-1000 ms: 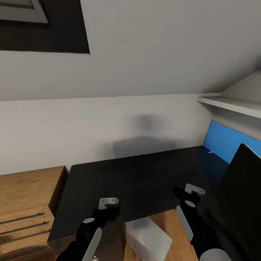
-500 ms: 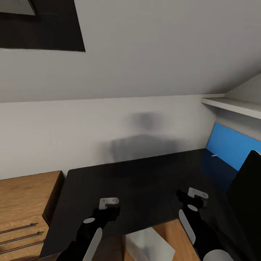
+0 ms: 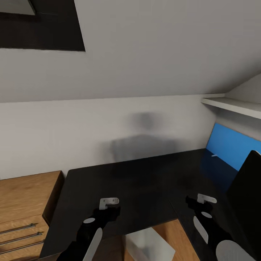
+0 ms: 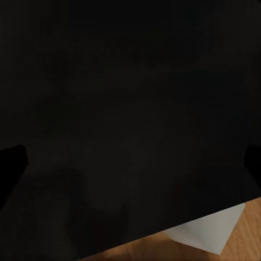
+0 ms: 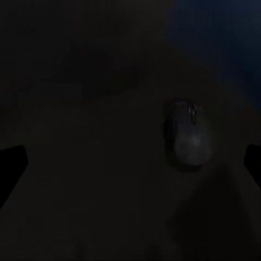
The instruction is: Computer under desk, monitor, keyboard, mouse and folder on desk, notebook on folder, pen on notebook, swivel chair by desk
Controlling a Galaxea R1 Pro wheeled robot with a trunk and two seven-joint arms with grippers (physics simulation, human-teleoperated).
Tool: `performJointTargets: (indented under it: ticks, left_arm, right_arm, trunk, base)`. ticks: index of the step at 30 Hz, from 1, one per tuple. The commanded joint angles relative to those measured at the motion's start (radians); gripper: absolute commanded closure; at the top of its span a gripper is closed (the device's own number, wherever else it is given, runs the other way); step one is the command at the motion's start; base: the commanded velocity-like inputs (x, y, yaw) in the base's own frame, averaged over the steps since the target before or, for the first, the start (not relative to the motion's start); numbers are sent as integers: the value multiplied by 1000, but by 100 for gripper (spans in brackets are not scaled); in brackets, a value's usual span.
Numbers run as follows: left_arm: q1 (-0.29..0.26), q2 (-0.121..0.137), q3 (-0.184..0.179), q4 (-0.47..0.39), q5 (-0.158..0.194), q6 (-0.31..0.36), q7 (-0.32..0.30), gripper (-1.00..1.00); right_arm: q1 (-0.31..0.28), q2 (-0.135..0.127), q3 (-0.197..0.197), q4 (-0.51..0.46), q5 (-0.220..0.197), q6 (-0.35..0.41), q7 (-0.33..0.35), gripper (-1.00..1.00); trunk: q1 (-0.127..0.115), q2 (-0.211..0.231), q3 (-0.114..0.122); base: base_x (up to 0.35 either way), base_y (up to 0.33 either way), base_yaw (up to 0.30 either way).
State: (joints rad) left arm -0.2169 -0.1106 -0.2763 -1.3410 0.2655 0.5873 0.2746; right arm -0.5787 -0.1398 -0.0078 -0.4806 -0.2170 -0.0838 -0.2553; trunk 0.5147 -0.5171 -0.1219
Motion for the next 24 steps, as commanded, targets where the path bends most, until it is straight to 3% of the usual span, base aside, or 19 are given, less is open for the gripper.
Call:
performJointTargets:
  ticks: [1,6,16,24]
  left_arm:
    - [-1,0,-1,-1,11,3,9,-100]
    - [-1,-1,-1,-1,11,3,9,-100]
    - [-1,-1,-1,-1,11,3,9,-100]
    - [-1,-1,-1,0,12,3,9,-100]
  right_arm:
    - [-9,-3,2,17,-11,-11,7,-100]
    - [-63,-26,1,128,-12,-29,37,-100]
    - [-85,-37,-2,157,-16,-16,38,-100]
    - [-92,-40,-9,156,-101,62,35,-100]
  trunk:
    - [0,-2,-2]
    - [0,-2,-2]
    - [0,-2,-2]
    - [0,-2,-2]
  base:
    - [0,0,0]
    - [0,0,0]
    - [39,0,0]
    - [206,0,0]
